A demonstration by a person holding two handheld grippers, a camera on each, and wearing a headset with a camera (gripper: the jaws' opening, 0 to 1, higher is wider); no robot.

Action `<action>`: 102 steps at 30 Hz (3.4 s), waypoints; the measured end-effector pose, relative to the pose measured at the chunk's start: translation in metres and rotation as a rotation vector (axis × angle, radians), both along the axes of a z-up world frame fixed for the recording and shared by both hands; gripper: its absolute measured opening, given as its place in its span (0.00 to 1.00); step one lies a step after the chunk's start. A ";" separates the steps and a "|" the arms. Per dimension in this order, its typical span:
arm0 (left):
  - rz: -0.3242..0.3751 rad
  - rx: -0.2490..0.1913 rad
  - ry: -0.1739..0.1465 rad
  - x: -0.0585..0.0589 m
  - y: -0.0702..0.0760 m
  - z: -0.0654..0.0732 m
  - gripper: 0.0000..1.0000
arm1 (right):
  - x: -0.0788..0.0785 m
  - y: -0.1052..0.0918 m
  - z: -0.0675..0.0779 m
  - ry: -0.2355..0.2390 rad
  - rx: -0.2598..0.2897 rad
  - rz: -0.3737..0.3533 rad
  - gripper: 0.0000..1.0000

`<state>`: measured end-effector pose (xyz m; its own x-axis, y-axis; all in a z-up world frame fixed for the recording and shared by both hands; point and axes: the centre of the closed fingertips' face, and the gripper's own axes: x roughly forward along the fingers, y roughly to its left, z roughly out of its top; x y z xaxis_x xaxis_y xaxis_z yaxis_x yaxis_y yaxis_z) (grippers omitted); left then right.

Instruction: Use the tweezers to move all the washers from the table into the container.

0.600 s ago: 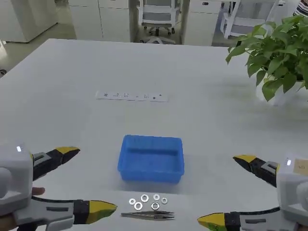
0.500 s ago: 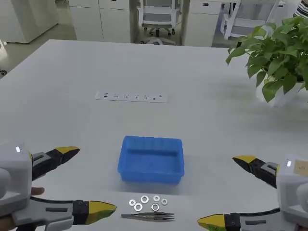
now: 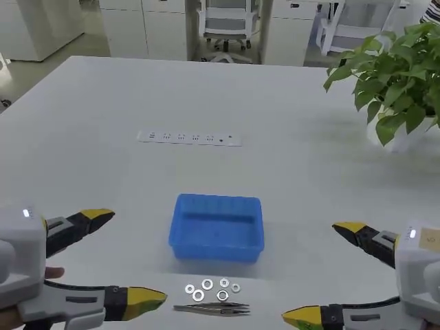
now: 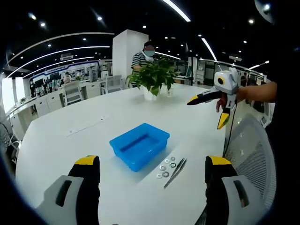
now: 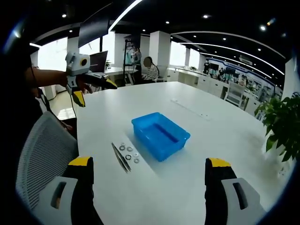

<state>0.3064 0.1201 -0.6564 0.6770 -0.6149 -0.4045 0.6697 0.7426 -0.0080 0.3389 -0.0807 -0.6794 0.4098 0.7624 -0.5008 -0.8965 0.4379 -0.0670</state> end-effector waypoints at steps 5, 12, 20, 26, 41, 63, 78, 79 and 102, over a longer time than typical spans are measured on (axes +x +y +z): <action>0.000 -0.002 0.001 0.001 0.000 -0.001 0.99 | 0.000 0.002 0.000 -0.002 0.001 0.002 1.00; -0.004 -0.001 0.001 0.001 0.000 -0.001 0.99 | 0.001 0.003 -0.001 -0.001 -0.001 0.005 1.00; -0.006 -0.002 0.003 0.001 0.001 -0.002 0.99 | 0.002 0.003 -0.002 -0.001 -0.006 0.006 1.00; -0.006 -0.004 0.004 0.002 0.002 -0.002 0.99 | 0.002 0.002 -0.003 0.001 -0.008 0.006 1.00; -0.016 0.003 0.010 0.000 0.000 -0.003 0.99 | 0.001 0.000 -0.004 0.000 -0.020 0.009 1.00; -0.076 0.045 0.036 0.004 -0.004 -0.007 0.98 | 0.006 -0.001 -0.009 0.018 -0.056 0.053 1.00; -0.146 0.095 0.064 0.009 -0.011 -0.015 0.96 | 0.012 0.005 -0.014 0.017 -0.115 0.132 0.98; -0.149 0.097 0.065 0.009 -0.012 -0.016 0.96 | 0.012 0.006 -0.014 0.015 -0.119 0.139 0.98; -0.249 0.162 0.080 0.013 -0.023 -0.033 0.84 | 0.012 0.029 -0.025 0.000 -0.188 0.269 0.81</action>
<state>0.3194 0.0969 -0.6891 0.4759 -0.6807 -0.5569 0.8332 0.5517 0.0375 0.3510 -0.0517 -0.7041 0.2061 0.7375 -0.6431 -0.9784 0.1649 -0.1244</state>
